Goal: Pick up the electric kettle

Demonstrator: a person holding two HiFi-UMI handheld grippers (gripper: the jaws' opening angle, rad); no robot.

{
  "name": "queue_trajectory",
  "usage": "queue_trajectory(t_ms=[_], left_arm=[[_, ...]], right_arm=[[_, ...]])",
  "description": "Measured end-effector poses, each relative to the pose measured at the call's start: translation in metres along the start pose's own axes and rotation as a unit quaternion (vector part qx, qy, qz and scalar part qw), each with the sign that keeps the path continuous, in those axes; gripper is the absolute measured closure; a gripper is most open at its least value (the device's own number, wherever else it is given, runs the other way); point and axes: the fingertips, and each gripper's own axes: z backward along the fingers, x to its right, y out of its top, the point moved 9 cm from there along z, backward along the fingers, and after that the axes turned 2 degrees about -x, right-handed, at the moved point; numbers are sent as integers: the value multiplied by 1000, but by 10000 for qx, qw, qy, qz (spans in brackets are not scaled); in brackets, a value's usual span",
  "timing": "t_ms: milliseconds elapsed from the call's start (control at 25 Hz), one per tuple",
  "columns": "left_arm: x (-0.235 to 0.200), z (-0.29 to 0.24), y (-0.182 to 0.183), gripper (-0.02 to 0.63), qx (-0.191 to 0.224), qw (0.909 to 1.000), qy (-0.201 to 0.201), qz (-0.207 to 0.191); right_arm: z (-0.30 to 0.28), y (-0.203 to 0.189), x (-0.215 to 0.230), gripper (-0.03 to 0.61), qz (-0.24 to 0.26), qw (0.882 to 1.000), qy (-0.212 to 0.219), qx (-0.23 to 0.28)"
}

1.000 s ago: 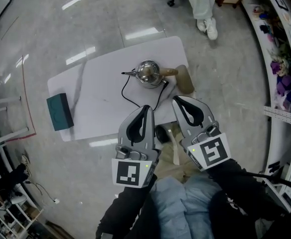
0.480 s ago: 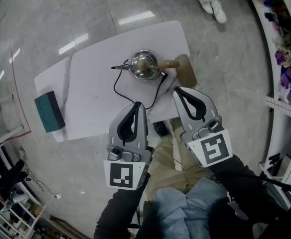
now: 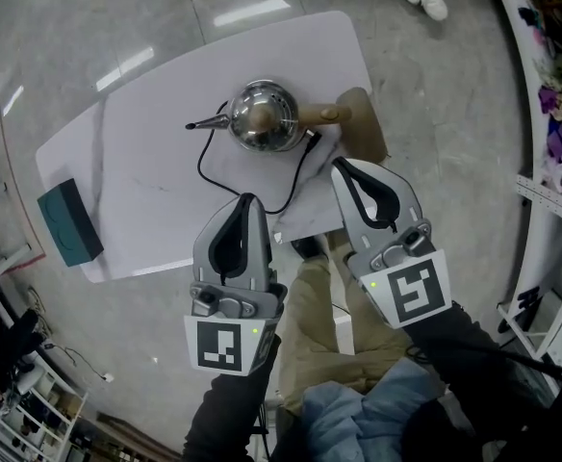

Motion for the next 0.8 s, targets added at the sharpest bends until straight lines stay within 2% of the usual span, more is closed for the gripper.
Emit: queue_trajectory(t_ms=[360, 680, 800], left_arm=[[-32, -18, -51, 612, -147, 9998, 145, 9], [-52, -36, -68, 612, -60, 9994, 323, -58], [-58, -44, -73, 612, -24, 9992, 407, 49]], right_arm=[[-22, -60, 25, 548, 207, 9990, -102, -395], [-38, -87, 38, 543, 106, 9986, -212, -468], [-40, -94, 44, 537, 87, 9982, -284, -515]])
